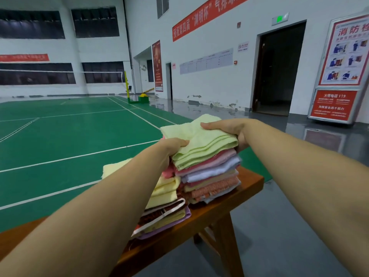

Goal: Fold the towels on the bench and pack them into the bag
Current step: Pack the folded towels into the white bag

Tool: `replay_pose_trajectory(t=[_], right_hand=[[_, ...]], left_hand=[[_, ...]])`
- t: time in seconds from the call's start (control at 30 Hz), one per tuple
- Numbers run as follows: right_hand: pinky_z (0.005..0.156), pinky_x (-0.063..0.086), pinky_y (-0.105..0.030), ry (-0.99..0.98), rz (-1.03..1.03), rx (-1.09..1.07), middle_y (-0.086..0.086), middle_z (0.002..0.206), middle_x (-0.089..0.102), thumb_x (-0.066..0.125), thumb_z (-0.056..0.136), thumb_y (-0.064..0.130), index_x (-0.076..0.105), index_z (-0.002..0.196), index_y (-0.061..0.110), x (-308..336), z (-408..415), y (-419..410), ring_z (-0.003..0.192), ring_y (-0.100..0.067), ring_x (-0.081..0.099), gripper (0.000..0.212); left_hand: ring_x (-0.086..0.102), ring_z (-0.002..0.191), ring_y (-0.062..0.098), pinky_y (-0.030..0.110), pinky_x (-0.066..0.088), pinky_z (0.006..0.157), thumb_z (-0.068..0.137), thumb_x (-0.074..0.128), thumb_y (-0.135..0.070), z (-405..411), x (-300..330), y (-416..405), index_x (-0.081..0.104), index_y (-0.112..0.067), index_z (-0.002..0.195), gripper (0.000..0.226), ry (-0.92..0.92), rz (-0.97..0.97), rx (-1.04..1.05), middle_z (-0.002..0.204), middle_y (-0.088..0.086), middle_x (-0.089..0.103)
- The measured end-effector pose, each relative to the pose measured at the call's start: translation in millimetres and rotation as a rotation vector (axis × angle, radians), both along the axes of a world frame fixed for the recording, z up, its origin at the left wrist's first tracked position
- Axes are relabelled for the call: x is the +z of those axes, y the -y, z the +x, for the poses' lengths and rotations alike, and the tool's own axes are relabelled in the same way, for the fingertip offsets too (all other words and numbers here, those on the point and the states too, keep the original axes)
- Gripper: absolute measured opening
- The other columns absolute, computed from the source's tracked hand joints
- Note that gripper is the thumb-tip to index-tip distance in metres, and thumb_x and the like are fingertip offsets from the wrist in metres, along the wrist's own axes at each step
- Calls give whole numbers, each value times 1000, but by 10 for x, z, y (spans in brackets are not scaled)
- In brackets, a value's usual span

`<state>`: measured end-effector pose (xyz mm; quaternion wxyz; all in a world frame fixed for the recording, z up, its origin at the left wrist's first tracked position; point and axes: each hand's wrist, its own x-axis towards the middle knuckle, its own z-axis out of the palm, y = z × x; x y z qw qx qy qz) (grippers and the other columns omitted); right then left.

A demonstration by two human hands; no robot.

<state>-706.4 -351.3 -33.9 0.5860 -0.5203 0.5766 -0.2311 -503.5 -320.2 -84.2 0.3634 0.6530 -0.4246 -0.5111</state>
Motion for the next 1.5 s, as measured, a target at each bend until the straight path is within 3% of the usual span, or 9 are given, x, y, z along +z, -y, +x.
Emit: replay_pose_trajectory(t=[0.1, 0.2, 0.33, 0.7, 1.0, 1.13, 1.2, 1.3, 1.5], right_hand=[[95, 55, -42, 21, -54, 49, -12, 104, 76, 81, 82, 39, 69, 114, 8, 79, 40, -27, 93, -28, 73, 46], [91, 54, -40, 68, -136, 98, -11, 95, 74, 72, 90, 38, 69, 104, 9, 236, 113, -76, 83, -28, 71, 33], [111, 43, -51, 187, -233, 153, -20, 131, 64, 70, 91, 41, 64, 129, 5, 408, 206, -141, 120, -37, 62, 52], [115, 40, -49, 544, -383, 148, -23, 142, 55, 60, 98, 42, 52, 143, 0, 753, 38, -524, 134, -38, 51, 62], [99, 54, -46, 588, -413, -104, -19, 126, 67, 57, 99, 37, 64, 128, 6, 331, -1016, -1137, 110, -33, 67, 44], [95, 57, -43, 589, -437, -275, -15, 118, 72, 56, 100, 36, 79, 106, 10, 3, -1443, -1488, 104, -29, 71, 36], [95, 57, -41, 603, -449, -357, -13, 111, 75, 53, 101, 35, 83, 93, 14, -242, -1688, -1664, 102, -28, 72, 37], [94, 58, -43, 597, -379, -454, -16, 124, 70, 56, 99, 35, 76, 114, 10, -727, -2055, -1918, 111, -31, 69, 35], [103, 50, -44, 479, -135, -639, -19, 125, 69, 65, 92, 35, 65, 126, 3, -1947, -2698, -2450, 116, -33, 66, 47]], left_hand=[[63, 75, 25, 33, 52, 69, 91, 69, -48, 44, -9, -13, 65, -11, 104, 39, -53, -8, -25, 88, 8, 69], [68, 86, 26, 40, 55, 93, 85, 75, -52, 140, 28, -18, 69, -9, 98, 45, -155, -15, -45, 91, 9, 72], [69, 112, 31, 46, 49, 106, 63, 86, -67, 291, 166, -76, 70, -12, 125, 85, -416, 9, -154, 121, 11, 73], [48, 139, 27, 43, 33, 120, 74, 67, -80, 45, 489, -431, 52, -12, 147, 101, -1030, -97, -641, 151, 10, 50], [47, 140, 34, 51, 32, 120, 87, 72, -58, -797, 78, -326, 46, -11, 151, 83, -1178, -101, -674, 155, 15, 44], [50, 138, 32, 50, 31, 121, 72, 78, -71, -1343, -203, -480, 53, -22, 147, 93, -1104, -29, -701, 152, 8, 50], [61, 126, 31, 45, 46, 110, 80, 64, -76, -1657, -466, -609, 63, -22, 137, 79, -1121, 38, -690, 142, 9, 60], [70, 110, 36, 49, 60, 87, 87, 49, -78, -2009, -986, -795, 69, -15, 127, 78, -1162, 157, -659, 131, 16, 66], [56, 128, 44, 60, 33, 115, 86, 49, -81, -2576, -1993, -980, 61, -13, 140, 88, -1036, 373, -791, 142, 23, 57]])
